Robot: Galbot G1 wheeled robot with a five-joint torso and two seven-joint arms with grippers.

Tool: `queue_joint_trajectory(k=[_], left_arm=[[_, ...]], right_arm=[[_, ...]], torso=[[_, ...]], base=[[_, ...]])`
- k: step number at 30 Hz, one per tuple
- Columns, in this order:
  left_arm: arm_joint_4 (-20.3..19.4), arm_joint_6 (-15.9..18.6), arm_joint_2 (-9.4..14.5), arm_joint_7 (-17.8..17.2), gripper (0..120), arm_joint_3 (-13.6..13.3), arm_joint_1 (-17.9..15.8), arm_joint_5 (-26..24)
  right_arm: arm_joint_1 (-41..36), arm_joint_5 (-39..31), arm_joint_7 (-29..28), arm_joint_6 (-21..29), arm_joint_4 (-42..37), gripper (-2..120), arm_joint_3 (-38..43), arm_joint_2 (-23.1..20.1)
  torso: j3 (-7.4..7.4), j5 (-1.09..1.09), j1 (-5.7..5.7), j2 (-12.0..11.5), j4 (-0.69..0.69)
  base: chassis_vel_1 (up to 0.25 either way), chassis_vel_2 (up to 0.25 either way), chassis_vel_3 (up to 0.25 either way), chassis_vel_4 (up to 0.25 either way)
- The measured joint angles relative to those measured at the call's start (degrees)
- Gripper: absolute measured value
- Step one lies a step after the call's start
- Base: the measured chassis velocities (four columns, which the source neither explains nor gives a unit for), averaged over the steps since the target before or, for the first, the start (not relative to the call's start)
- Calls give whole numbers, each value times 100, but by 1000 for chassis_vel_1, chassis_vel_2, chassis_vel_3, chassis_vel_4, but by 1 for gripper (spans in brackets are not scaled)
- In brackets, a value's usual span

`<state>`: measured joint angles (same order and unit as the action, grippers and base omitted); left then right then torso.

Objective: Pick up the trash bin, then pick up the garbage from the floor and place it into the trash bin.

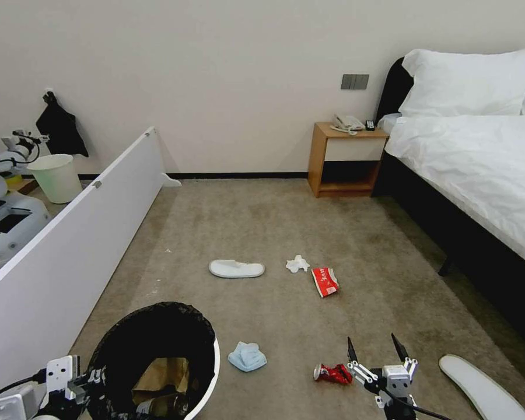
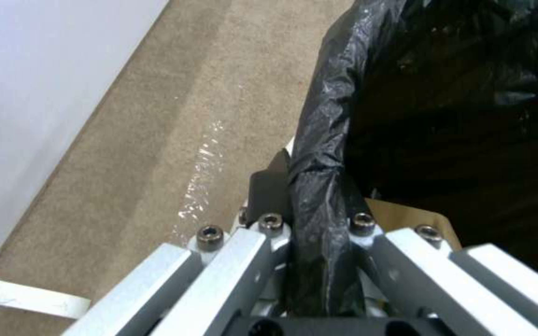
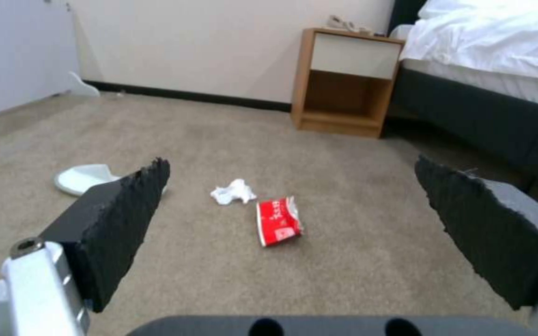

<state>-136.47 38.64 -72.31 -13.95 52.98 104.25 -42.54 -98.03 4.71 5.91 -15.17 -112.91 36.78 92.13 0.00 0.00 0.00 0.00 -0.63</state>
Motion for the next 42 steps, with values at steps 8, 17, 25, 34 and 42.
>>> queue_joint_trajectory(k=[8,17,25,34,42], left_arm=[[24,0,5,16,3,-1,-15,6],[38,-7,12,20,3,-15,-17,6],[39,-12,17,21,3,-9,-13,2],[27,-12,6,22,3,-9,3,2],[19,-16,3,23,3,-6,3,2]], right_arm=[[5,34,1,0,35,100,-26,0],[-4,44,11,0,37,100,-26,19],[-6,57,12,0,40,100,-30,10],[-13,70,12,-8,40,100,-44,6],[-19,97,-4,-23,43,100,-45,4]], torso=[[0,0,0,0,0],[0,0,0,0,0],[0,0,0,0,-1],[0,0,0,0,0],[0,0,0,0,-1]], base=[[0,0,0,0],[0,0,0,0],[-52,-60,-53,-53],[-67,-56,-53,-63],[-24,-25,-35,-31]])
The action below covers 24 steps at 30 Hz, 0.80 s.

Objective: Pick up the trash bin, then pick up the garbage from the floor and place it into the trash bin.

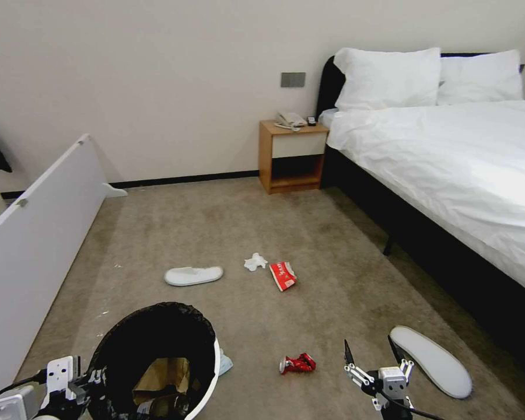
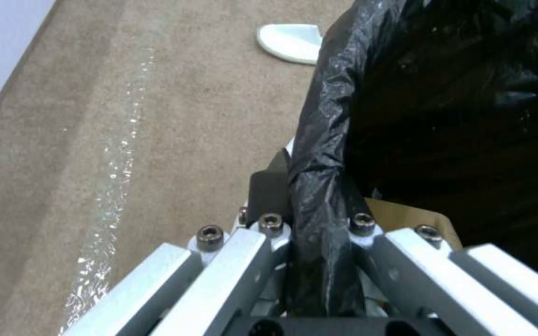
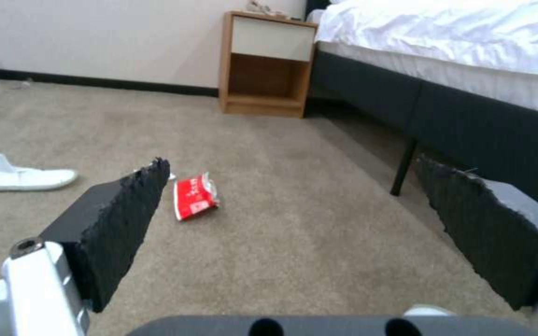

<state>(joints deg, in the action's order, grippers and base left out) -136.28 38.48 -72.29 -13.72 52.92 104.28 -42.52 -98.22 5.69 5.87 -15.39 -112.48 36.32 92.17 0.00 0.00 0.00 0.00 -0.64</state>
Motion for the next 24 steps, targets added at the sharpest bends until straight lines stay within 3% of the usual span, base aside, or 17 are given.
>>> queue_joint_trajectory(k=[10,12,14,24], left_arm=[[-14,-3,-8,-9,3,6,3,-6],[-13,-3,-8,-14,3,6,2,-7],[-6,-13,9,-26,3,17,-1,-7],[23,-31,15,-38,3,-26,-27,4]], right_arm=[[-76,-130,-338,-33,27,100,-42,-2],[-89,-183,-351,-134,84,100,9,-2],[-119,-359,-211,-567,265,100,310,-3],[-275,-514,-278,-542,286,100,481,-3]], torso=[[0,0,0,0,1],[0,0,0,0,2],[0,-1,0,0,1],[0,0,0,0,1]], base=[[0,0,0,0],[0,0,0,0],[0,0,0,0],[0,0,0,0]])
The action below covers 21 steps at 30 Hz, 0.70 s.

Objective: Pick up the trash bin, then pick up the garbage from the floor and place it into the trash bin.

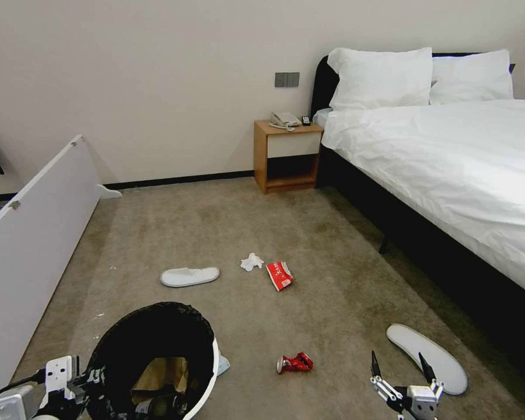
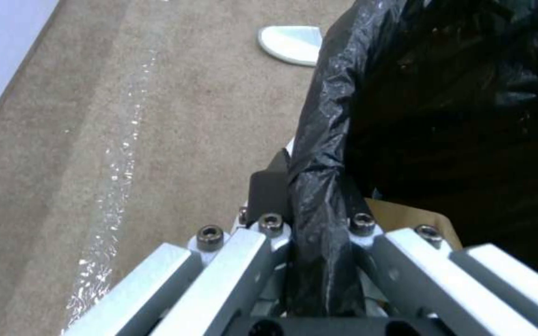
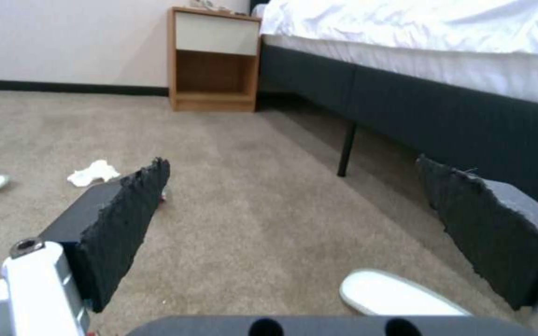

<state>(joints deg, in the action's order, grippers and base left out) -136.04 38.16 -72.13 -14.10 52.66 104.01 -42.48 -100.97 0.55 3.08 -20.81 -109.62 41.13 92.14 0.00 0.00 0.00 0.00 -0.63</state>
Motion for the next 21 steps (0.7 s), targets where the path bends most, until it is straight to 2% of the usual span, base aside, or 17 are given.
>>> queue_joint_trajectory(k=[21], left_arm=[[-23,-4,-3,-2,3,16,28,4]], right_arm=[[49,-210,258,21,54,100,-1,0]], torso=[[0,0,0,0,0]], base=[[-7,8,9,-9]])
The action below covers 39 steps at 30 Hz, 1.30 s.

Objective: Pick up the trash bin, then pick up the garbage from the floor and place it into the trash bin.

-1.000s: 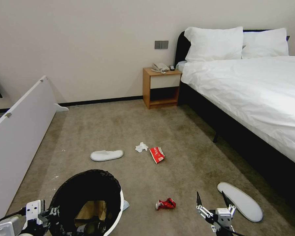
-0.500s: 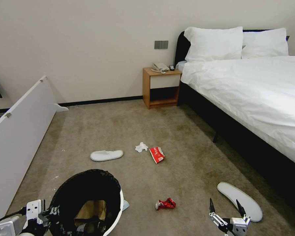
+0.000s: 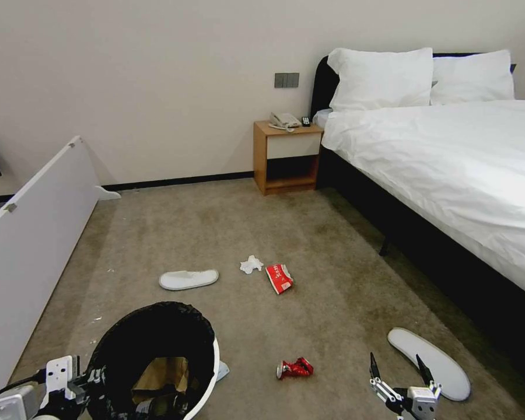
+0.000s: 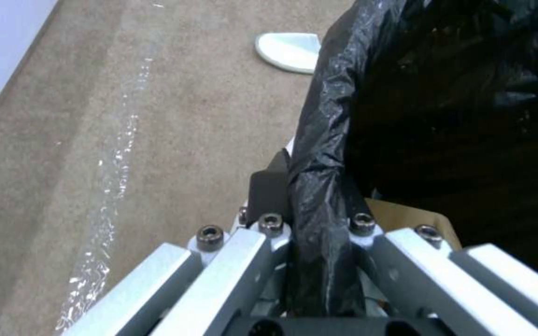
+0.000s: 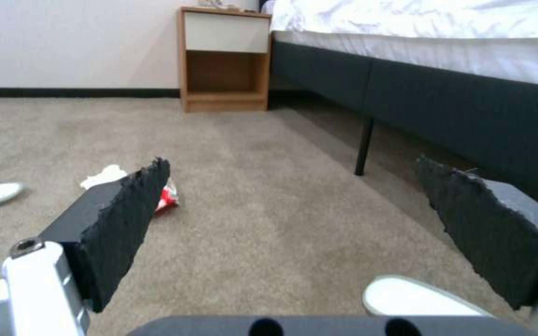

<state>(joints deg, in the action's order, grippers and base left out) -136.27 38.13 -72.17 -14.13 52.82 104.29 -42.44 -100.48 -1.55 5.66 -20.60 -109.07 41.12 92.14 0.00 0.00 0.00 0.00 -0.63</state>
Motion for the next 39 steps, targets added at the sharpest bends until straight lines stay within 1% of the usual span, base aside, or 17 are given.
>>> queue_joint_trajectory(k=[14,39], left_arm=[[5,0,2,5,3,1,-7,0],[-1,0,0,10,3,2,-12,-25]], right_arm=[[-1,0,17,-7,-2,100,-17,0],[6,-1,38,-29,-5,100,-28,0]], torso=[[0,0,0,0,0],[0,0,0,0,0]], base=[[-55,44,51,-42],[-27,27,25,-27]])
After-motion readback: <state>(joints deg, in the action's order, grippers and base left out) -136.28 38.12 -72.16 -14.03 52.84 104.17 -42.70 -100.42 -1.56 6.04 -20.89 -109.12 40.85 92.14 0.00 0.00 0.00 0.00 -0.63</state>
